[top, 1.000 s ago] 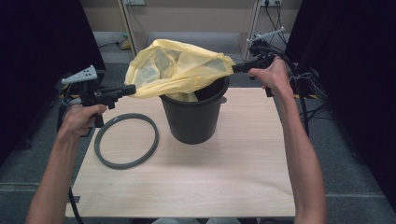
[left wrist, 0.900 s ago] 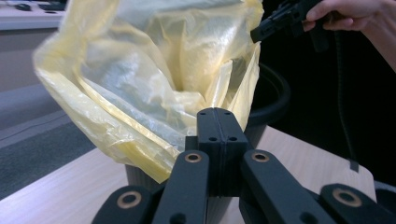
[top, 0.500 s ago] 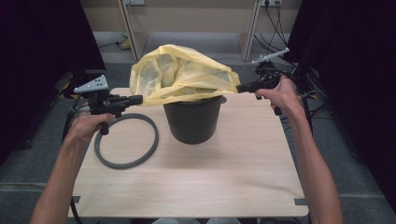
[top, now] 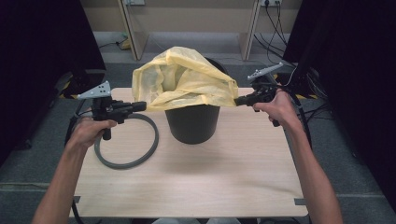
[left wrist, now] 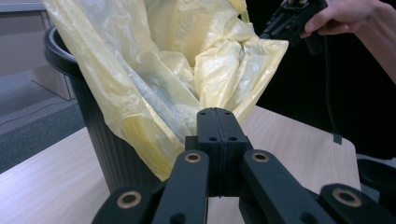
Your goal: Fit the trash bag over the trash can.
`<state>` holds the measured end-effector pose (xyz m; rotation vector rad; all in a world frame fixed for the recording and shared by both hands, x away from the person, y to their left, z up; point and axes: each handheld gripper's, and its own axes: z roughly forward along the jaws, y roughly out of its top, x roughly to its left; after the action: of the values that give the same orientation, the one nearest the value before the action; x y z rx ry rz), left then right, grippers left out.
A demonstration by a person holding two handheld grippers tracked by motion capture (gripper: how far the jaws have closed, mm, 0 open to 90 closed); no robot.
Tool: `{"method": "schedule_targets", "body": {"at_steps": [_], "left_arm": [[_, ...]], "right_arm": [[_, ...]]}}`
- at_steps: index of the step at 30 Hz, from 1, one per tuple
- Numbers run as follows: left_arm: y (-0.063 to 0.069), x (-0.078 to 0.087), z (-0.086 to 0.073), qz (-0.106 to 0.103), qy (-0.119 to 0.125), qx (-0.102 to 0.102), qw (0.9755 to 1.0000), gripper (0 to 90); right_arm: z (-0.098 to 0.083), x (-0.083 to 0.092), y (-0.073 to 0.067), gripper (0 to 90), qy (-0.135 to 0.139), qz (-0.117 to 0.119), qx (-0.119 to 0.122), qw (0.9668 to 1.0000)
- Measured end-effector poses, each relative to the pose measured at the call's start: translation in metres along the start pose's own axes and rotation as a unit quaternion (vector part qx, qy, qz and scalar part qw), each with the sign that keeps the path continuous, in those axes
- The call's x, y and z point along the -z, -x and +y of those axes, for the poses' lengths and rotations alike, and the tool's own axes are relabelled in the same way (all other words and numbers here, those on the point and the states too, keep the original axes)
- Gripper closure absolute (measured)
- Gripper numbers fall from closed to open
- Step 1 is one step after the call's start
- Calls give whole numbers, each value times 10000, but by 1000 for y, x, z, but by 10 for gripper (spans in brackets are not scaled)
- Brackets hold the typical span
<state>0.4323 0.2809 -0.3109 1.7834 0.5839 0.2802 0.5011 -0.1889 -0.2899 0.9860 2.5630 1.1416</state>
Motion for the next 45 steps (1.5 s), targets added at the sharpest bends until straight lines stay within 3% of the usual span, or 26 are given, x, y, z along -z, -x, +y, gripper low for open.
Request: {"method": "schedule_targets", "body": {"at_steps": [6, 10, 13, 17, 21, 24, 27, 30, 32, 35, 36, 37, 39, 41, 45], "left_arm": [[-8, -6, -6, 85, -80, 141, 9998, 900], [-9, -10, -10, 511, -164, 133, 9985, 900], [-9, -12, -12, 870, -286, 163, 9957, 900], [-9, -9, -12, 986, -244, 334, 9943, 896], [-7, 1, -2, 1018, 32, 476, 9937, 645], [-10, 11, 9, 1294, 264, 568, 9896, 511], [-18, 14, 21, 1496, 495, 663, 9853, 468], [-25, 8, 33, 1703, 546, 686, 9815, 418], [-30, -1, 39, 1772, 536, 677, 9804, 408], [-38, -16, 47, 1775, 530, 576, 9810, 506], [-41, -22, 49, 1797, 522, 515, 9810, 592], [-44, -26, 49, 1858, 517, 514, 9799, 704], [-54, -37, 48, 1932, 575, 701, 9770, 801], [-62, -48, 45, 2039, 515, 725, 9749, 853], [-72, -63, 39, 2111, 359, 784, 9737, 880]], "right_arm": [[-6, -3, 4, 900, -1, -94, -67, 9999], [-8, -1, 9, 900, 86, -128, -162, 9998], [-9, -3, 10, 885, 27, -288, -134, 9995], [-13, -7, 9, 736, 55, -327, -165, 9993], [-8, 2, 7, 535, 385, -322, -163, 9986], [-2, 13, 3, 430, 702, -301, -124, 9970], [4, 22, 1, 442, 952, -258, -86, 9951], [11, 23, 0, 515, 1060, -336, -18, 9938], [15, 21, 2, 597, 1155, -339, -1, 9927], [21, 18, 6, 744, 1290, -359, 94, 9910], [24, 17, 11, 773, 1326, -468, 124, 9900], [27, 15, 17, 797, 1379, -553, 76, 9889], [29, 11, 26, 815, 1417, -644, -22, 9878], [30, 3, 39, 829, 1458, -684, -239, 9867], [32, -17, 54, 848, 1456, -652, -491, 9860]]}}
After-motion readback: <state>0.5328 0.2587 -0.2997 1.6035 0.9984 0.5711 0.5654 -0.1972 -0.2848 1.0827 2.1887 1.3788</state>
